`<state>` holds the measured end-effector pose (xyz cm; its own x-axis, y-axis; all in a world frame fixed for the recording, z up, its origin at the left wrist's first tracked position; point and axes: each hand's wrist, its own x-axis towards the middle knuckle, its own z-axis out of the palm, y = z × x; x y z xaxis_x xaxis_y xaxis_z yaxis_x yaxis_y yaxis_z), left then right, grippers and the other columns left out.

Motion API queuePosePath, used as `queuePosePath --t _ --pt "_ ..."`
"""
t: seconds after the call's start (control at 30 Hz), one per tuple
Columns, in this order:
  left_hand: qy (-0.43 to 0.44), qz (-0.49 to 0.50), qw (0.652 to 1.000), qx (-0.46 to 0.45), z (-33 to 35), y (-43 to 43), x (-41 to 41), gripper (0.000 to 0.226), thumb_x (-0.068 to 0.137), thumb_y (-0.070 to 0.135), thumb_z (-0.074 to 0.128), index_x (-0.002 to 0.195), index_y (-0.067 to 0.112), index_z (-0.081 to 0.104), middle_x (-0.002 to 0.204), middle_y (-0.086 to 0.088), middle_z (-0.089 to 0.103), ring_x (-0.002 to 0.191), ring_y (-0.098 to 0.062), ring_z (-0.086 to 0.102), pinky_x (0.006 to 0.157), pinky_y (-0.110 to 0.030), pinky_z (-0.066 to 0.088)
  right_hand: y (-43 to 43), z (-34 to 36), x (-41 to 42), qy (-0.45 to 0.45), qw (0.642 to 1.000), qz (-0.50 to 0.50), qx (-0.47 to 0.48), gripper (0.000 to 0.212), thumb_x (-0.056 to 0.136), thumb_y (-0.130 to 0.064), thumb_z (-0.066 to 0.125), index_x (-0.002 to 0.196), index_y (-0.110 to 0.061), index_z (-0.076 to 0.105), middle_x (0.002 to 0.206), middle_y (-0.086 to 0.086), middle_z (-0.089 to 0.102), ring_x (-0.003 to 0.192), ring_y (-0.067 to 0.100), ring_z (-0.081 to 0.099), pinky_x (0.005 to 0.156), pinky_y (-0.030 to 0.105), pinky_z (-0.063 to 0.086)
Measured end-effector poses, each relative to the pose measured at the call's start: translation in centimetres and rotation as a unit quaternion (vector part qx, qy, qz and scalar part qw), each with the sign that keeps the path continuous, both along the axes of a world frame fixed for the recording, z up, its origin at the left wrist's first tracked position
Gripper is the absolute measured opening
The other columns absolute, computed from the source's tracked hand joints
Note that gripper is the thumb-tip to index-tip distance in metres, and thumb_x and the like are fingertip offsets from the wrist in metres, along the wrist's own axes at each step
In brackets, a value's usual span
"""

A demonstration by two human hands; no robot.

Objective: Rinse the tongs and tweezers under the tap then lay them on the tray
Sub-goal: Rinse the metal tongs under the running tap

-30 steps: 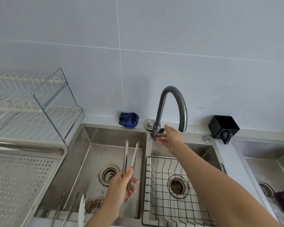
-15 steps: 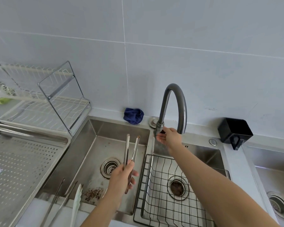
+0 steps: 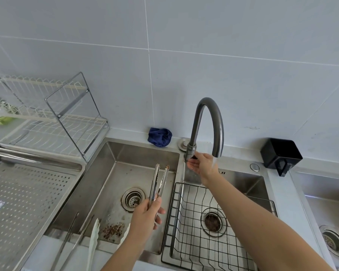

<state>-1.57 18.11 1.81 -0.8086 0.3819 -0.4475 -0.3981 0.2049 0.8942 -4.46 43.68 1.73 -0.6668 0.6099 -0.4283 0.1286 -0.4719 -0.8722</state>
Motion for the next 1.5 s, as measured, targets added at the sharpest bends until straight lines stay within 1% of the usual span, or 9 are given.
queuePosePath --t 0.17,0.3,0.4,0.5,0.7,0.87,1.1,1.27,1.5 --pt "0.012 -0.002 1.0 -0.002 0.0 -0.1 0.1 0.019 0.099 0.033 0.06 0.104 0.017 0.068 0.089 -0.011 0.075 0.061 -0.015 0.061 0.054 -0.026 0.047 -0.6 -0.3 1.8 -0.013 0.999 -0.038 -0.02 0.017 0.102 -0.02 0.061 0.114 -0.007 0.062 0.096 0.02 0.073 0.082 0.031 0.072 0.072 0.039 0.062" --pt "0.026 -0.008 1.0 -0.012 -0.5 -0.1 0.5 0.015 0.099 0.033 0.06 0.103 0.021 0.069 0.086 -0.009 0.074 0.058 -0.011 0.061 0.052 -0.022 0.047 -1.4 -1.2 4.9 -0.026 0.995 -0.033 -0.088 0.017 0.102 -0.007 0.056 0.111 0.005 0.065 0.07 0.011 0.071 0.058 0.02 0.067 0.052 0.028 0.057" --pt "0.018 -0.02 0.999 -0.018 -0.8 0.0 1.0 0.019 0.098 0.033 0.062 0.099 0.016 0.07 0.085 -0.008 0.074 0.056 -0.009 0.06 0.05 -0.021 0.046 -1.5 -1.8 6.6 -0.05 0.994 -0.026 -0.096 0.022 0.105 -0.012 0.049 0.112 0.0 0.067 0.055 0.003 0.056 0.04 0.012 0.044 0.034 0.022 0.035" --pt "0.001 -0.025 1.0 -0.016 -0.8 0.3 1.6 0.022 0.098 0.031 0.062 0.096 0.01 0.069 0.082 -0.008 0.075 0.055 -0.01 0.059 0.048 -0.022 0.044 -1.7 -2.1 7.4 -0.066 0.995 -0.01 -0.077 0.027 0.105 -0.025 0.052 0.094 -0.004 0.066 0.052 -0.003 0.04 0.038 0.01 0.028 0.033 0.023 0.022" --pt "0.012 -0.047 0.999 -0.019 -0.3 1.0 2.4 0.02 0.1 0.031 0.059 0.101 0.013 0.068 0.084 -0.01 0.075 0.054 -0.01 0.059 0.049 -0.023 0.043 -2.4 -2.3 8.1 0.021 0.994 0.056 -0.094 0.022 0.102 -0.008 0.056 0.118 0.004 0.066 0.071 0.004 0.062 0.056 0.013 0.053 0.046 0.023 0.042" --pt "0.016 -0.049 0.998 -0.022 0.0 0.9 2.5 0.021 0.1 0.031 0.059 0.101 0.012 0.067 0.082 -0.007 0.076 0.057 -0.014 0.061 0.049 -0.025 0.044 -2.4 -1.2 6.9 0.006 0.997 0.058 -0.04 0.022 0.105 -0.019 0.055 0.106 0.0 0.065 0.068 0.004 0.061 0.053 0.014 0.052 0.046 0.026 0.043" --pt "0.0 -0.037 0.999 -0.011 0.0 0.5 2.3 0.016 0.099 0.029 0.061 0.103 0.016 0.069 0.076 -0.005 0.076 0.054 -0.016 0.059 0.045 -0.025 0.041 -0.8 0.7 2.2 -0.022 0.991 0.013 0.133 0.021 0.099 -0.021 0.066 0.112 -0.005 0.058 0.091 0.021 0.072 0.058 0.017 0.061 0.049 0.025 0.054" --pt "0.003 -0.034 0.999 -0.013 -0.1 0.3 2.2 0.016 0.097 0.033 0.062 0.104 0.02 0.07 0.078 -0.007 0.076 0.055 -0.016 0.061 0.046 -0.025 0.043 0.6 0.5 0.5 -0.055 0.985 0.003 0.165 0.012 0.1 -0.01 0.063 0.107 -0.001 0.064 0.078 0.015 0.068 0.049 0.012 0.058 0.045 0.021 0.052" --pt "0.002 -0.03 0.999 -0.015 -0.1 0.2 2.0 0.016 0.097 0.032 0.062 0.102 0.019 0.07 0.076 -0.004 0.074 0.054 -0.016 0.059 0.046 -0.025 0.041 1.1 0.3 -0.1 -0.066 0.985 -0.006 0.161 0.014 0.099 -0.005 0.062 0.106 0.008 0.064 0.078 0.019 0.066 0.056 0.019 0.059 0.049 0.028 0.054"
